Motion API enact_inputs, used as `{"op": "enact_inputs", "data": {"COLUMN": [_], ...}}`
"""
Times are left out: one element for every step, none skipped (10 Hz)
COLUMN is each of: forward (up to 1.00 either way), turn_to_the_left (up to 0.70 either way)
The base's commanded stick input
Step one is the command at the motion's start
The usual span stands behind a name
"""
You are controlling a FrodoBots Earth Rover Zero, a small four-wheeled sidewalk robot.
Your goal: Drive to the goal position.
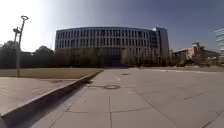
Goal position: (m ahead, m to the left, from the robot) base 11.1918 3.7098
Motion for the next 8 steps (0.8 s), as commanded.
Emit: {"op": "enact_inputs", "data": {"forward": [0.05, 0.05, 0.05, 0.05, 0.05, 0.05, 0.05, 0.05], "turn_to_the_left": [0.01, 0.01, 0.01, 0.01, 0.01, 0.01, 0.04, 0.01]}}
